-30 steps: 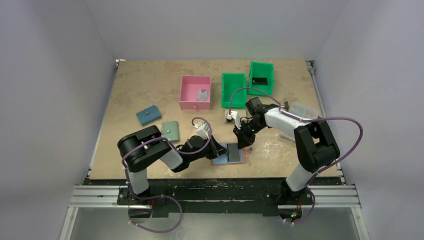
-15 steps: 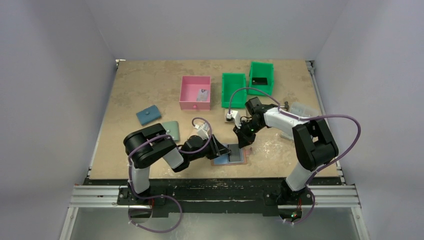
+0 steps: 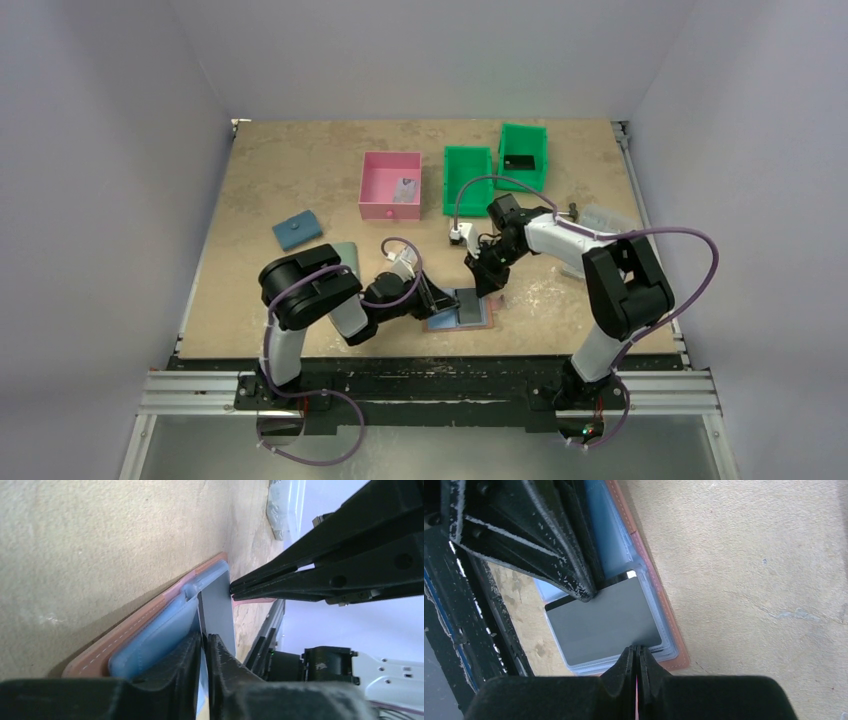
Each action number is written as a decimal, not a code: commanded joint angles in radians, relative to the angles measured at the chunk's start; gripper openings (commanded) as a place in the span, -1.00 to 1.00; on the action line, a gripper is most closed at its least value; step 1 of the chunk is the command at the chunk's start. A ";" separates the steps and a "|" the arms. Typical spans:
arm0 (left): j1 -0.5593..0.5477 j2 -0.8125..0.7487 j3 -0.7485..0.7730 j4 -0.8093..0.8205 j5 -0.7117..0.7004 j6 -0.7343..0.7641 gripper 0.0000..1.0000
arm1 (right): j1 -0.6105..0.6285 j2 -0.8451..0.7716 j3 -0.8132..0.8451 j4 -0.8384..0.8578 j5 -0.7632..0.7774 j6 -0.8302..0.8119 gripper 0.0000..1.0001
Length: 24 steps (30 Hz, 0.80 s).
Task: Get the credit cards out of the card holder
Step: Remove the credit card from the card holder.
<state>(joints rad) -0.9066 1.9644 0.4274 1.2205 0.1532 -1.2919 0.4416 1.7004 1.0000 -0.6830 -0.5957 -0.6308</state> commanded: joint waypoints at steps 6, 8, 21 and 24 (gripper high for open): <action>0.011 0.028 -0.033 0.094 0.022 -0.015 -1.00 | 0.033 0.027 0.016 -0.010 -0.076 -0.002 -0.88; 0.015 0.008 -0.043 0.067 0.022 0.012 -1.00 | 0.032 0.020 0.012 0.008 -0.051 0.017 -0.85; 0.027 -0.117 -0.036 -0.154 0.047 0.150 -1.00 | 0.024 -0.003 -0.004 0.045 0.042 0.039 -0.61; 0.028 -0.113 -0.039 -0.123 0.062 0.154 -1.00 | 0.023 -0.023 -0.002 0.026 0.008 0.013 -0.52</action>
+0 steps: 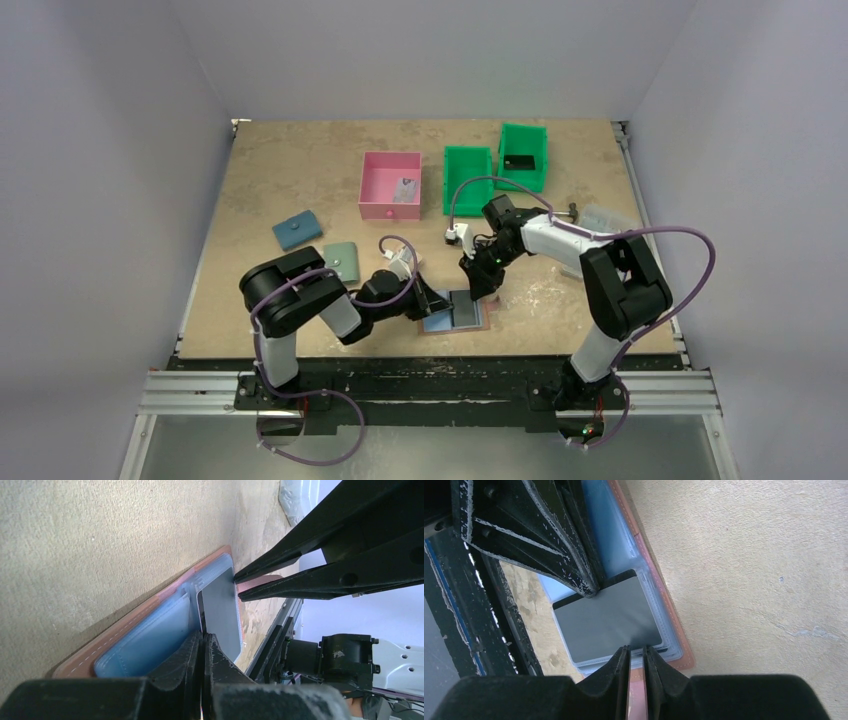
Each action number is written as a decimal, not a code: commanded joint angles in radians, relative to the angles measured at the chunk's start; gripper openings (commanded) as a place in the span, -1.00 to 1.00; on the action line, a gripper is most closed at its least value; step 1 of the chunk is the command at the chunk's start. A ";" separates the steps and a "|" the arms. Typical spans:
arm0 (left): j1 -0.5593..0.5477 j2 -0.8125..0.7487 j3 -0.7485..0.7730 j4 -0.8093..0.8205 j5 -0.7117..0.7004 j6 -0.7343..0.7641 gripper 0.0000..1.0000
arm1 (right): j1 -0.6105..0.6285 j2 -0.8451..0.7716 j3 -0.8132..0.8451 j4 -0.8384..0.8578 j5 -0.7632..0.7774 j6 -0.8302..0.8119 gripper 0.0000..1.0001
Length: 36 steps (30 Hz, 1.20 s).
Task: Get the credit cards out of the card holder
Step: Remove the credit card from the card holder.
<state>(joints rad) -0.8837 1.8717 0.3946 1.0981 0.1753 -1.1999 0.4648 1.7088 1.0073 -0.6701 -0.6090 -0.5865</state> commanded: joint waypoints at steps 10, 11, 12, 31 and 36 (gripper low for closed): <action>0.005 -0.112 0.032 -0.148 0.046 0.220 -1.00 | -0.022 -0.100 0.008 -0.078 -0.127 -0.156 -0.13; 0.004 -0.129 0.038 -0.185 0.042 0.245 -1.00 | -0.024 -0.104 0.008 -0.081 -0.132 -0.163 -0.09; 0.004 -0.144 0.045 -0.204 0.041 0.267 -1.00 | -0.023 -0.105 0.009 -0.083 -0.135 -0.167 -0.08; -0.003 -0.352 0.080 -0.403 0.029 0.493 -1.00 | -0.060 -0.081 0.100 -0.168 -0.199 -0.291 0.48; -0.016 -0.411 0.066 -0.421 0.014 0.538 -1.00 | -0.060 -0.037 0.119 -0.219 -0.236 -0.363 0.52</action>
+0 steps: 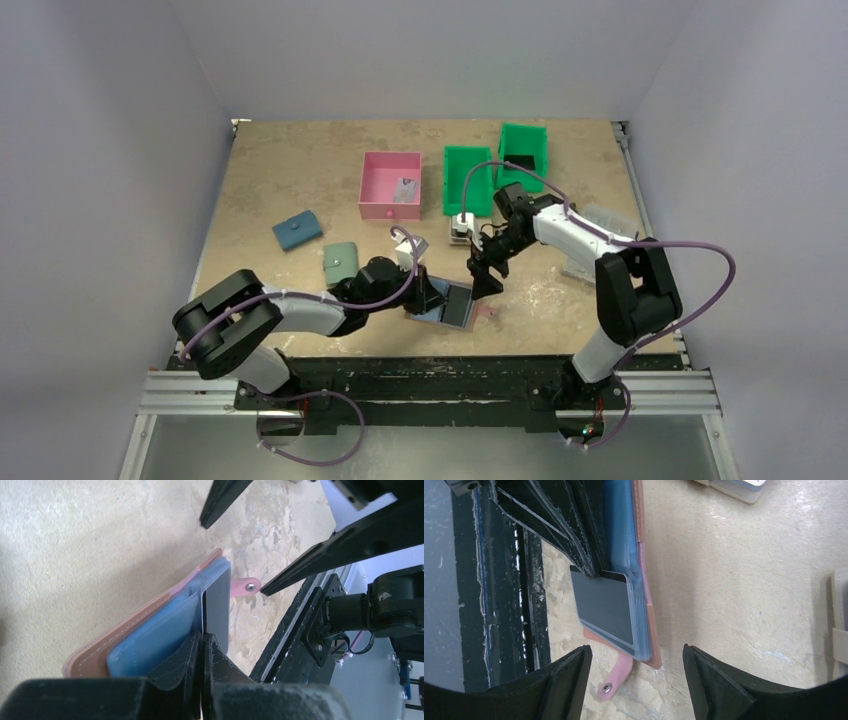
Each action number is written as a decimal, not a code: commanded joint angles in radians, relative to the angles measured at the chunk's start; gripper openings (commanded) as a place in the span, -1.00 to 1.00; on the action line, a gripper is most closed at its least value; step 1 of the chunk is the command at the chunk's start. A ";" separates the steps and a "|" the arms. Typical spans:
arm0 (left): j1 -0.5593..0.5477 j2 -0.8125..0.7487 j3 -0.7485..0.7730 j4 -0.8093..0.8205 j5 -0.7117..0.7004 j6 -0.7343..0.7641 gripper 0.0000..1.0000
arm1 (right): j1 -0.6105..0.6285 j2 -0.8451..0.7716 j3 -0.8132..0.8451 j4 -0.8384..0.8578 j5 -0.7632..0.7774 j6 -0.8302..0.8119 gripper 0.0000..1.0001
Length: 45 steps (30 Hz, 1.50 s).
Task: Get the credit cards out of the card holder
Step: Remove the credit card from the card holder.
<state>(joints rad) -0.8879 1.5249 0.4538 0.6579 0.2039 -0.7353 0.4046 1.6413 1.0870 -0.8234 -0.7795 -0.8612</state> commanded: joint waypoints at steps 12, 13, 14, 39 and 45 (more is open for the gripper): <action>-0.035 -0.094 0.011 0.009 -0.018 0.131 -1.00 | 0.000 0.076 0.031 -0.088 -0.076 -0.133 0.47; -0.037 -0.094 0.013 0.009 -0.018 0.133 -1.00 | 0.000 0.082 0.033 -0.092 -0.078 -0.137 0.44; -0.038 -0.095 0.013 0.009 -0.018 0.135 -1.00 | 0.000 0.085 0.034 -0.095 -0.079 -0.139 0.42; -0.045 -0.147 -0.008 -0.011 -0.029 0.160 -1.00 | 0.002 0.117 0.031 -0.083 -0.058 -0.135 -0.49; -0.045 -0.176 -0.016 -0.047 -0.045 0.172 -1.00 | 0.001 0.119 0.036 -0.105 -0.055 -0.150 -0.77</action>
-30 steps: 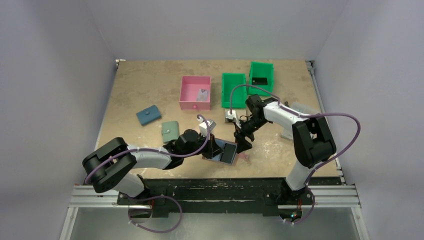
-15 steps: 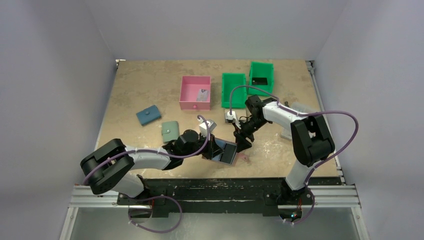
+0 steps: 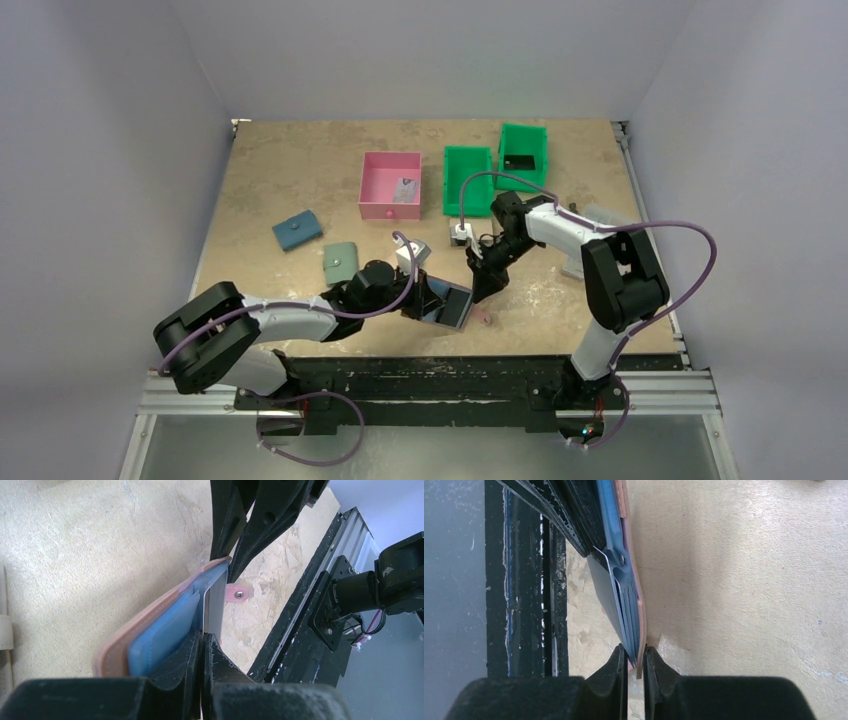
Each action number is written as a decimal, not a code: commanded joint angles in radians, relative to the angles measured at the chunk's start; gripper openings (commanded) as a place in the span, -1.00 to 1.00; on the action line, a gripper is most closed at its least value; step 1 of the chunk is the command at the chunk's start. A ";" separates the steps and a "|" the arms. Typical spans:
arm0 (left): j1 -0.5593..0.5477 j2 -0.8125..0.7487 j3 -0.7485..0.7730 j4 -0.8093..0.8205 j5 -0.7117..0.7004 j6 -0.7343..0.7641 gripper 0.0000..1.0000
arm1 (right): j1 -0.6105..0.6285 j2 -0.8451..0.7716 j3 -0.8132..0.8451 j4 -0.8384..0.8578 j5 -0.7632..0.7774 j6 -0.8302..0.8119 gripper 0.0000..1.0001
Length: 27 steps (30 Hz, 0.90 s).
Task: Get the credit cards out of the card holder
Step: Remove the credit card from the card holder.
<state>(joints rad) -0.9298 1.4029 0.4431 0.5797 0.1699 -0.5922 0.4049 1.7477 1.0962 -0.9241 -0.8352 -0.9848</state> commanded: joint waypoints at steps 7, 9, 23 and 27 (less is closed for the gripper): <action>-0.003 -0.073 -0.002 -0.032 -0.046 0.039 -1.00 | 0.001 0.029 0.046 -0.035 0.010 -0.028 -0.85; -0.001 -0.076 0.000 -0.047 -0.049 0.042 -1.00 | 0.000 0.036 0.048 -0.034 0.022 -0.021 -0.86; 0.032 -0.065 -0.020 -0.055 -0.081 -0.019 -1.00 | 0.002 0.122 0.076 -0.020 0.082 0.076 -0.79; 0.051 -0.034 -0.035 -0.028 -0.071 -0.052 -1.00 | 0.001 0.146 0.080 -0.024 0.095 0.085 -0.77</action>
<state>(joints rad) -0.8989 1.3457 0.4267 0.5011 0.0994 -0.6044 0.3996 1.8668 1.1664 -0.9531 -0.8165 -0.9043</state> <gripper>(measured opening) 0.022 0.173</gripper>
